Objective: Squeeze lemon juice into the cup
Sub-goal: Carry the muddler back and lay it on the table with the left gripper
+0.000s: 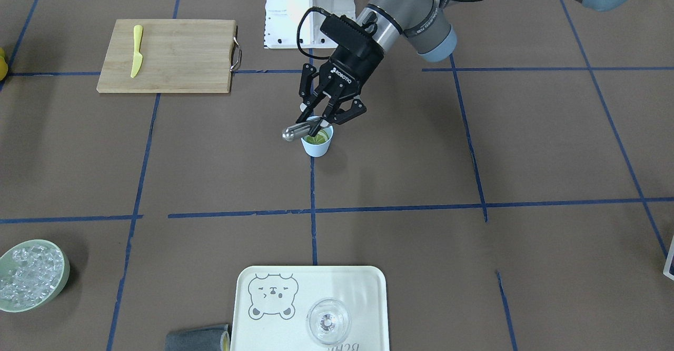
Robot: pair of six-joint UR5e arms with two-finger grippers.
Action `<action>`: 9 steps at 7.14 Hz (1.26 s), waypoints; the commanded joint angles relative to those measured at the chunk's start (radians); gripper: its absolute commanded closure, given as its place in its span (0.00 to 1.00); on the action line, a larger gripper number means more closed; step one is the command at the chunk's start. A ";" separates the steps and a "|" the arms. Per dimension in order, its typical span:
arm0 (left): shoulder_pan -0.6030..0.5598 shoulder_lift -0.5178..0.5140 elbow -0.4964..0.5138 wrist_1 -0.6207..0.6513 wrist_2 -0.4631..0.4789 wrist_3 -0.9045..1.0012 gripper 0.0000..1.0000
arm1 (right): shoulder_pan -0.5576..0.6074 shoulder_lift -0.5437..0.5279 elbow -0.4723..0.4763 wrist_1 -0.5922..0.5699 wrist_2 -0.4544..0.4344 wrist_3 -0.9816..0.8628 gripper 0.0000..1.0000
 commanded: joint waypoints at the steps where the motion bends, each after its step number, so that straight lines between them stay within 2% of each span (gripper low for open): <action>1: -0.080 0.054 -0.105 0.355 -0.090 -0.001 1.00 | 0.000 0.001 -0.008 0.000 -0.001 0.000 0.00; 2: -0.092 0.086 -0.129 0.452 -0.092 -0.010 1.00 | 0.000 0.002 -0.024 0.001 -0.001 0.000 0.00; 3: -0.094 0.147 -0.129 0.459 -0.103 -0.159 1.00 | 0.000 0.002 -0.023 0.002 -0.001 -0.003 0.00; 4: -0.094 0.186 -0.118 0.458 -0.173 -0.414 1.00 | 0.000 0.002 -0.023 0.002 -0.001 -0.003 0.00; 6: -0.093 0.327 -0.117 0.446 -0.184 -0.470 1.00 | 0.000 0.002 -0.023 0.002 -0.003 -0.006 0.00; 7: -0.093 0.384 -0.103 0.383 -0.183 -0.469 1.00 | 0.000 0.002 -0.023 0.003 -0.003 -0.006 0.00; 9: -0.093 0.508 -0.025 0.148 -0.183 -0.412 1.00 | 0.000 0.003 -0.022 0.020 -0.001 -0.006 0.00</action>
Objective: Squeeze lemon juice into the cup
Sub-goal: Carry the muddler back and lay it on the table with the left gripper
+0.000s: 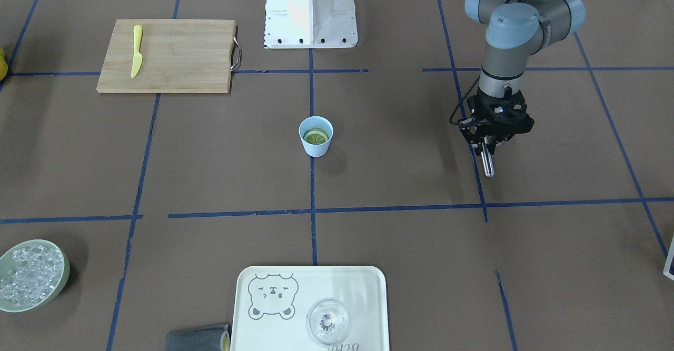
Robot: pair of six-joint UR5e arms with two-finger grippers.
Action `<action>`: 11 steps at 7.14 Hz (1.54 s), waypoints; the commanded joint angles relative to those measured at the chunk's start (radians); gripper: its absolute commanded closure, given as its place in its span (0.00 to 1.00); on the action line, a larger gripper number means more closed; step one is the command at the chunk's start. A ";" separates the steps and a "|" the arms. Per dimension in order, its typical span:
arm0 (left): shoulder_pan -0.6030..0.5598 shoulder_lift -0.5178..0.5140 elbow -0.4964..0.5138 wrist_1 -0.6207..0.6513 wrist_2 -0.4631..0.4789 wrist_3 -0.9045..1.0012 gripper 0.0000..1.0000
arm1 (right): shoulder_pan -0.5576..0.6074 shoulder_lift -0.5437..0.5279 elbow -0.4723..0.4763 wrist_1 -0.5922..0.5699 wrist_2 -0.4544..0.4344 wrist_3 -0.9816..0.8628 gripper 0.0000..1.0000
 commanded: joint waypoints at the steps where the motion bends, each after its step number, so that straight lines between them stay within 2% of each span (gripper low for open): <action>1: 0.003 0.079 0.089 -0.190 -0.001 0.030 1.00 | 0.000 -0.001 0.002 0.018 0.000 0.000 0.00; 2: 0.008 0.075 0.100 -0.191 -0.002 0.030 1.00 | 0.000 -0.001 0.002 0.019 0.000 0.000 0.00; 3: 0.009 0.075 0.106 -0.192 -0.002 0.032 0.93 | 0.000 -0.002 0.001 0.033 0.000 0.000 0.00; 4: 0.008 0.075 0.105 -0.191 -0.004 0.044 0.77 | 0.000 -0.001 -0.001 0.033 0.000 0.000 0.00; 5: 0.003 0.078 0.102 -0.191 -0.005 0.105 0.01 | 0.000 -0.001 0.001 0.033 0.000 0.000 0.00; 7: -0.053 0.073 0.081 -0.188 -0.019 0.212 0.00 | 0.000 -0.001 0.002 0.033 0.002 0.000 0.00; 9: -0.183 0.076 0.067 -0.188 -0.126 0.394 0.00 | 0.000 -0.001 0.002 0.033 0.002 0.000 0.00; 10: -0.298 0.081 0.061 -0.185 -0.224 0.561 0.00 | 0.000 -0.002 0.002 0.033 0.004 0.000 0.00; 11: -0.449 0.084 0.077 -0.163 -0.421 0.689 0.00 | 0.000 -0.002 0.001 0.033 0.004 0.000 0.00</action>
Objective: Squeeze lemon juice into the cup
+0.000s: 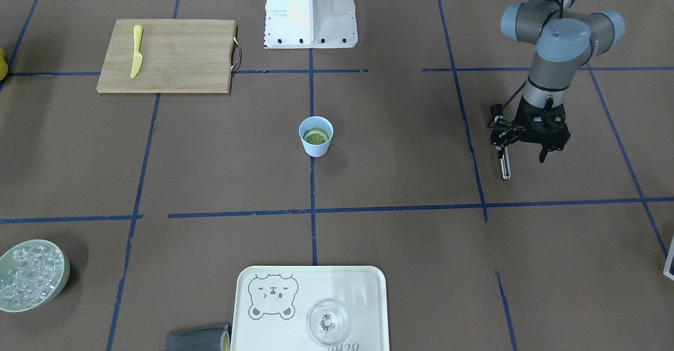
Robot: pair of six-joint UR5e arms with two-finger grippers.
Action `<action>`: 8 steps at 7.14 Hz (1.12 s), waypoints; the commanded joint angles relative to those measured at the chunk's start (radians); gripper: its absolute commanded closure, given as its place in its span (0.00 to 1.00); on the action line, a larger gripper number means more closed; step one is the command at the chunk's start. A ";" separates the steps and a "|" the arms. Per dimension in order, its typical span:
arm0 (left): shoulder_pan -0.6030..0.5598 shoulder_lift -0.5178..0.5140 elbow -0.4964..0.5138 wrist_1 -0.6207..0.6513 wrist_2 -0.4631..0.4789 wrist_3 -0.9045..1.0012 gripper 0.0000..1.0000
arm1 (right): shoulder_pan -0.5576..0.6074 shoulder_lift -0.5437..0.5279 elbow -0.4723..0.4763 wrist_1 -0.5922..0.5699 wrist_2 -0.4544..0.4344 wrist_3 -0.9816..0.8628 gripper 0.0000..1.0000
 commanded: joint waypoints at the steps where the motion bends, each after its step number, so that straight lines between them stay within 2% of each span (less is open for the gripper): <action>1: -0.272 0.007 0.027 0.090 -0.332 0.292 0.00 | 0.000 -0.001 -0.001 0.000 0.001 0.000 0.00; 2: -0.360 0.067 0.020 0.223 -0.357 0.445 0.00 | 0.000 -0.001 -0.001 0.000 0.001 0.000 0.00; 4: -0.524 0.064 0.008 0.602 -0.356 0.659 0.00 | 0.000 -0.007 -0.001 0.000 0.002 0.000 0.00; 6: -0.686 0.160 0.023 0.603 -0.359 0.892 0.00 | 0.000 -0.011 0.000 0.000 0.002 0.000 0.00; 8: -0.692 0.165 0.037 0.605 -0.400 0.876 0.00 | 0.000 -0.013 0.002 0.000 0.002 -0.008 0.00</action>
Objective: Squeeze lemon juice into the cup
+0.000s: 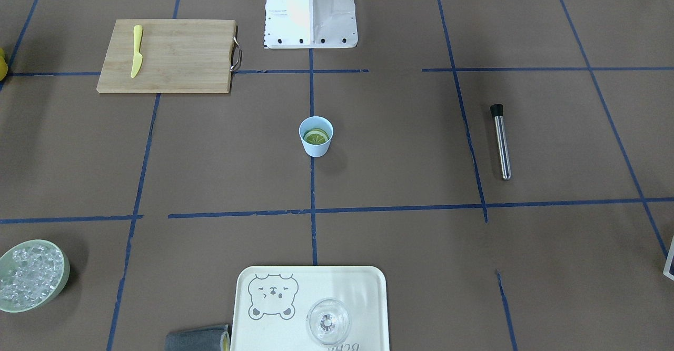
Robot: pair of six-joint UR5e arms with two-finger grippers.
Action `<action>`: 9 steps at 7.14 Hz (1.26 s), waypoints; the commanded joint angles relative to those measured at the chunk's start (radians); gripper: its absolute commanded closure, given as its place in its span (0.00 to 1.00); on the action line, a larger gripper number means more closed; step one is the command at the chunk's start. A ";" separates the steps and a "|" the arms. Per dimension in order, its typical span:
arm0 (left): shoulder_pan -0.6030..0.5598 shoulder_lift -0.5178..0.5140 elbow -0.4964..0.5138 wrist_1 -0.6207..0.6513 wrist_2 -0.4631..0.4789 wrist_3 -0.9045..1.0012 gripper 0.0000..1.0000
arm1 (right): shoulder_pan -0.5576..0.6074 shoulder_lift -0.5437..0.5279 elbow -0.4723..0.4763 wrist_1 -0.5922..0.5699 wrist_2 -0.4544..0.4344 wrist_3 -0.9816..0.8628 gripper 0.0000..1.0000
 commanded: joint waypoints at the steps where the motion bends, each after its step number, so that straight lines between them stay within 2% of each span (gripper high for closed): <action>1: -0.017 0.019 0.010 0.004 -0.061 -0.003 0.00 | 0.000 -0.001 0.001 0.000 0.000 -0.005 0.00; 4: -0.015 -0.012 0.010 0.010 -0.047 -0.023 0.00 | 0.000 -0.003 0.000 0.000 0.000 -0.005 0.00; 9: -0.017 0.002 0.016 0.010 -0.049 -0.015 0.00 | 0.000 -0.003 0.003 0.000 0.002 -0.004 0.00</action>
